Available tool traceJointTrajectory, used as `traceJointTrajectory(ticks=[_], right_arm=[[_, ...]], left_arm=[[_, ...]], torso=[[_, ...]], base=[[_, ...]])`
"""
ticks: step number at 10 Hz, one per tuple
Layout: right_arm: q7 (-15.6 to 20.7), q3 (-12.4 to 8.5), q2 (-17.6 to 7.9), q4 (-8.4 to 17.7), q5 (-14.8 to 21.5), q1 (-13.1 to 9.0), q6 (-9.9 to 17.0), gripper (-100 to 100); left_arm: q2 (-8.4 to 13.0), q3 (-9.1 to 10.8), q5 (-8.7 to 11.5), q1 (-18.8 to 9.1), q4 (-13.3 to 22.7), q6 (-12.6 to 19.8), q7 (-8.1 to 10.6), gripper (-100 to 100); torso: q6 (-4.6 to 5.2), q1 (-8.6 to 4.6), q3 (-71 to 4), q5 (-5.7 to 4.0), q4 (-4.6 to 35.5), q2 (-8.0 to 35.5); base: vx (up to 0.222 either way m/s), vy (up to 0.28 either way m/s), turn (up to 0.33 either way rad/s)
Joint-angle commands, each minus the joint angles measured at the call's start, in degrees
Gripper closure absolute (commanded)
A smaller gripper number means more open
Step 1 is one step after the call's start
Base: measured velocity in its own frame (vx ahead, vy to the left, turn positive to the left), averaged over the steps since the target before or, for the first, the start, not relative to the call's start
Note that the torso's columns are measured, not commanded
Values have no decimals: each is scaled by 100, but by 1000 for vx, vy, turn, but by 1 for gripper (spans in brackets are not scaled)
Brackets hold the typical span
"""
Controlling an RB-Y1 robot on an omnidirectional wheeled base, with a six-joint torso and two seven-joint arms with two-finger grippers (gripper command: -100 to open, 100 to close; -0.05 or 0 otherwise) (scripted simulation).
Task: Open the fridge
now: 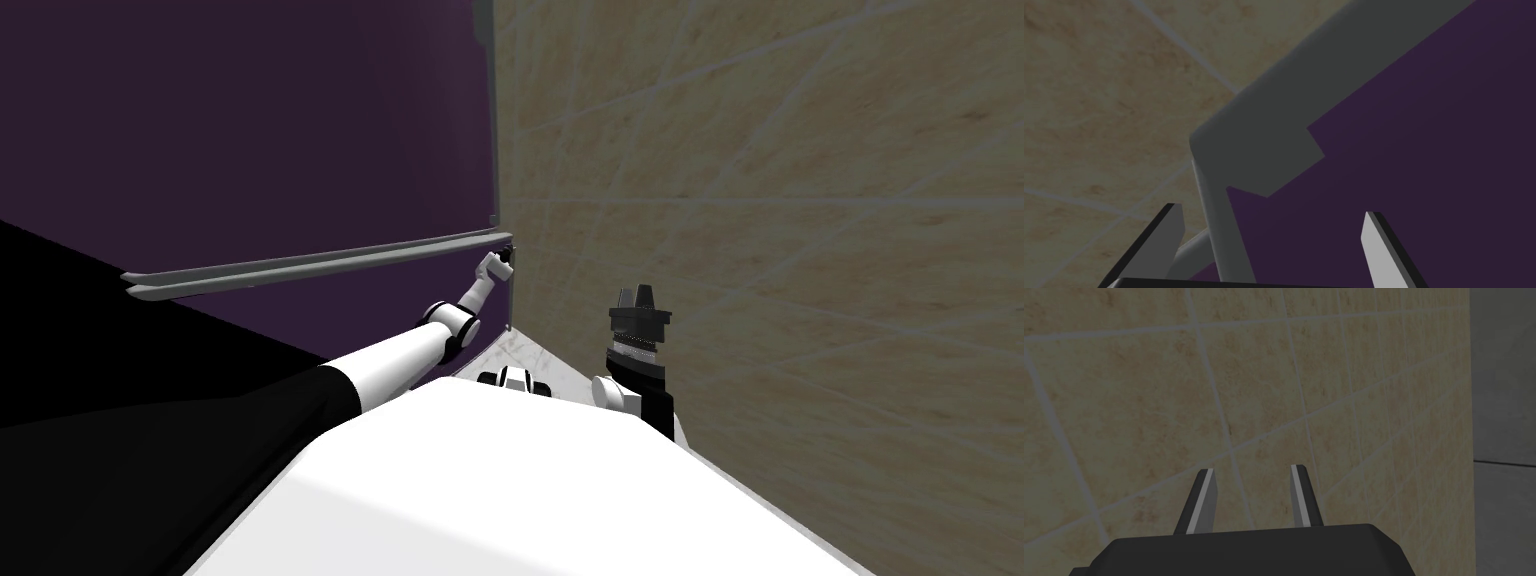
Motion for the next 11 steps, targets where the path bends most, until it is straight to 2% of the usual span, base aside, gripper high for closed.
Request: traceJointTrajectory(ticks=[1, 2, 3, 4, 5, 6, 7, 11], right_arm=[[0, 0, 0, 0, 0, -1, 0, 0], [0, 0, 0, 0, 0, -2, 0, 0], [0, 0, 0, 1, 0, -2, 0, 0], [0, 0, 0, 1, 0, -3, 1, 0], [0, 0, 0, 1, 0, -3, 1, 0], [0, 1, 0, 1, 0, -3, 1, 0], [0, 0, 0, 2, 0, -6, 1, 0], [0, 1, 0, 2, 0, -6, 1, 0]], left_arm=[[-249, 64, -28, -26, 8, 88, 11, -100], [-385, 74, -32, -29, 8, 100, 13, -100], [-287, 70, 3, -46, 20, 90, -3, -100], [-298, 71, 6, -49, 21, 95, -6, -100], [-297, 71, 6, -49, 21, 95, -6, 100], [-429, -60, 99, -99, 21, 78, -55, 100], [-429, -60, 99, -99, 21, 78, -55, 100], [-693, -317, 287, -180, 30, 55, -151, 100]], torso=[[2, 5, 4, 2, 1, 7], [1, 0, 15, 1, 6, 25], [1, -7, 23, -2, 11, 36], [-1, -3, 22, -1, 11, 34], [-1, -1, 14, 0, 8, 22], [-6, 0, 7, 2, -1, 11], [31, -5, 16, 4, -17, 31], [7, -12, 13, -1, -3, 20]], base=[[101, -7, 5], [44, -16, 10], [17, -8, 1], [6, -2, 0], [0, 0, 0], [-161, 46, -131], [-227, 53, -146], [-219, 51, -127]])
